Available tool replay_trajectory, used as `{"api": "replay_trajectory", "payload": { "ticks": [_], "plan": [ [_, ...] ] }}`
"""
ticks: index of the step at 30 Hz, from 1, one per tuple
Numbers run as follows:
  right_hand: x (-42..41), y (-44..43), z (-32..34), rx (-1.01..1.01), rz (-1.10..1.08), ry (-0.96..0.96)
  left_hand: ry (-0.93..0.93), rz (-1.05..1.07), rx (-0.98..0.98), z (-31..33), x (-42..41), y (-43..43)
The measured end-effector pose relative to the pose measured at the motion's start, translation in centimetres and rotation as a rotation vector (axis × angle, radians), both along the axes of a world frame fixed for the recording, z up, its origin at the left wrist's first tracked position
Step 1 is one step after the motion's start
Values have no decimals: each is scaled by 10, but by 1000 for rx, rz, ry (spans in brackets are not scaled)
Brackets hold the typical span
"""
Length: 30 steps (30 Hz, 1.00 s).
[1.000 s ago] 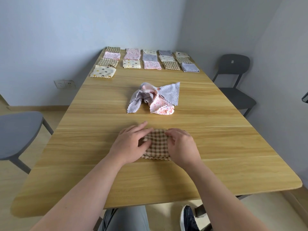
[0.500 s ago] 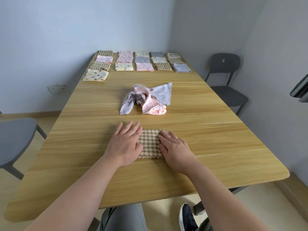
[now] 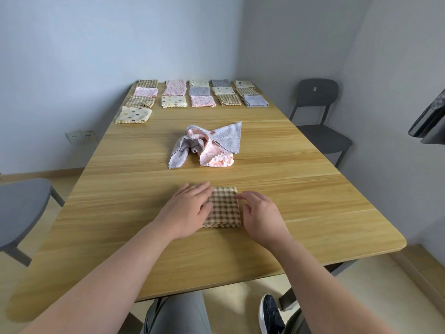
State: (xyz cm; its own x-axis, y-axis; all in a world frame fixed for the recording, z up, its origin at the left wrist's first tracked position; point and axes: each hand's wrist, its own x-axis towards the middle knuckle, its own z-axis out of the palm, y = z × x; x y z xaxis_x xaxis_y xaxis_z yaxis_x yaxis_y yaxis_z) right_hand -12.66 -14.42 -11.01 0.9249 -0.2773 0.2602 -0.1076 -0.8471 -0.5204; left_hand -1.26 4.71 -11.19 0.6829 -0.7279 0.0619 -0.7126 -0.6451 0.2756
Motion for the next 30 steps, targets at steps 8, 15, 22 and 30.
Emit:
{"api": "replay_trajectory", "payload": {
  "ticks": [8,15,22,30],
  "plan": [
    [-15,3,11,-21,19,234,141,181,-94,13,6,-17],
    [-14,5,11,-52,-49,325,286,318,19,36,13,-16],
    [-11,9,11,183,-56,250,603,347,-242,48,15,-15],
    [-16,8,37,1038,-19,28,1024,280,-633,58,9,-1]
  ]
}}
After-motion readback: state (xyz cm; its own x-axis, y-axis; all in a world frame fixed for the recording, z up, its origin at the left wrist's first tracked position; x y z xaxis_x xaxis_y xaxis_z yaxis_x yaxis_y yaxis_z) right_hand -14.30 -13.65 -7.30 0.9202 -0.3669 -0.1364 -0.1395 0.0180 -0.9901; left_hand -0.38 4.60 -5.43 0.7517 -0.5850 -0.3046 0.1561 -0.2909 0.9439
